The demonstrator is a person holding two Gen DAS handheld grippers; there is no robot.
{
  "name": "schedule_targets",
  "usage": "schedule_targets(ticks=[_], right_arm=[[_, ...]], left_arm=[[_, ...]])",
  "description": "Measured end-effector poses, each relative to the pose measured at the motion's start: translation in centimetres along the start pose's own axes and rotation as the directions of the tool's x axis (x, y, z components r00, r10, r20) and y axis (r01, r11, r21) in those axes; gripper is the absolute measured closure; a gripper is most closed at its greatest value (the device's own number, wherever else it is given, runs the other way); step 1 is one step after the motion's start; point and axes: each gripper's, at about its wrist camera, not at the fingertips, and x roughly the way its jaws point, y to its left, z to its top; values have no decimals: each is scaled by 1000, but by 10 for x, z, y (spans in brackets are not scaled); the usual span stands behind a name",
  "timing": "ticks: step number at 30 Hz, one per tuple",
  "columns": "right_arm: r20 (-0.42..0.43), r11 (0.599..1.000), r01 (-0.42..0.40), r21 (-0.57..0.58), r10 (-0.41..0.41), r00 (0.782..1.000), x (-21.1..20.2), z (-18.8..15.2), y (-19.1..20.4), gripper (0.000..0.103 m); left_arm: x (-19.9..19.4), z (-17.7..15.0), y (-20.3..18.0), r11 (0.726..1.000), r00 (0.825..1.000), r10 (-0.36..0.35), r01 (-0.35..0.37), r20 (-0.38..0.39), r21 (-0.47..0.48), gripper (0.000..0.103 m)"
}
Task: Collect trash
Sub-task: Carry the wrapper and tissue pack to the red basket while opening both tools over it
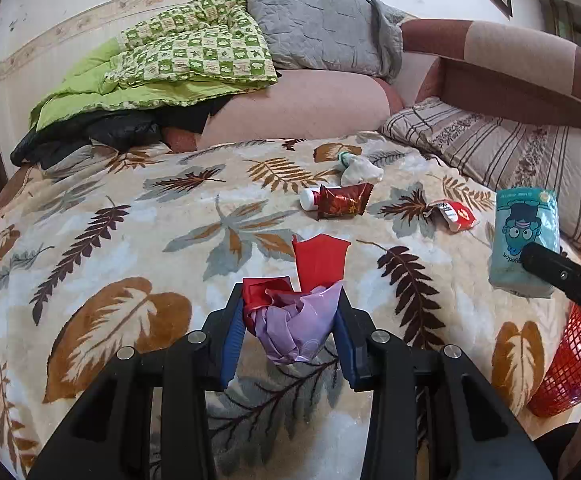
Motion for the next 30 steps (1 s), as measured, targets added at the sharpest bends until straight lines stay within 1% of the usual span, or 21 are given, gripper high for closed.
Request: schedule_targets(ticks=[10,20,30], right_arm=[[-19,1000,19,-7,-19,1000,5,-1,0,86],[-20,1000,21,-10,-21,1000,4,-1,1,86],[-23,1000,17,-18,-17,1000,6,-3,0,86]], left_arm=[[4,-1,-2,1000,1000,3,-3,-3,20,64],[5,1,-6,998,1000,6,-7,14,57,64],[4,1,-8,998,1000,4,-5,19,62,64]])
